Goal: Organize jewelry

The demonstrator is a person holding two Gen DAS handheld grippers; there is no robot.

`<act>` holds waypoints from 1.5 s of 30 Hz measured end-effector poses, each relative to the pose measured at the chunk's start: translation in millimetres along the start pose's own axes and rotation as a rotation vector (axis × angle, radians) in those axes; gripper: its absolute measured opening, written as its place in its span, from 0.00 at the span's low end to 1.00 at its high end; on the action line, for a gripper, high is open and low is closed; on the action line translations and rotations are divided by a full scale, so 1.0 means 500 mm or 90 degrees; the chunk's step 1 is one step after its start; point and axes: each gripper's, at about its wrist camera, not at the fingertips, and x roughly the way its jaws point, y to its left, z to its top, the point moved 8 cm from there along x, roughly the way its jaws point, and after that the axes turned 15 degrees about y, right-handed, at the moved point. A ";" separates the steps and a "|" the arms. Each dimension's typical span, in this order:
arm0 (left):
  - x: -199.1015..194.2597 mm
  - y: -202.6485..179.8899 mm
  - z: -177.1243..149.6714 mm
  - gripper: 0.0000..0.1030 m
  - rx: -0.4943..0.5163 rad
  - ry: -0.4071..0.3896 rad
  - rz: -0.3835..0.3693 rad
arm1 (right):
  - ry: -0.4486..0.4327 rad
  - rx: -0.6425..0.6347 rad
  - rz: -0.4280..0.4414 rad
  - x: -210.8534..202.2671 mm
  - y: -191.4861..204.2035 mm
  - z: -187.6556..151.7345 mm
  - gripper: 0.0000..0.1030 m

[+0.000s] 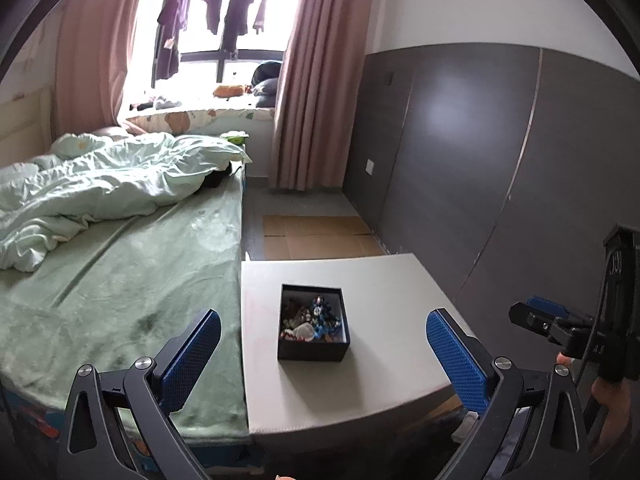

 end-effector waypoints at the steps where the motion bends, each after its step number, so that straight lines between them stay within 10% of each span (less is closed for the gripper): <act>1: -0.002 -0.001 -0.011 1.00 0.004 -0.002 0.005 | 0.004 -0.004 -0.002 0.000 0.001 -0.010 1.00; 14: -0.010 0.036 -0.109 1.00 -0.001 -0.024 0.049 | -0.005 -0.066 -0.047 -0.030 0.036 -0.104 1.00; 45: -0.015 0.037 -0.123 1.00 0.012 -0.029 0.091 | -0.008 -0.069 -0.083 -0.030 0.046 -0.124 1.00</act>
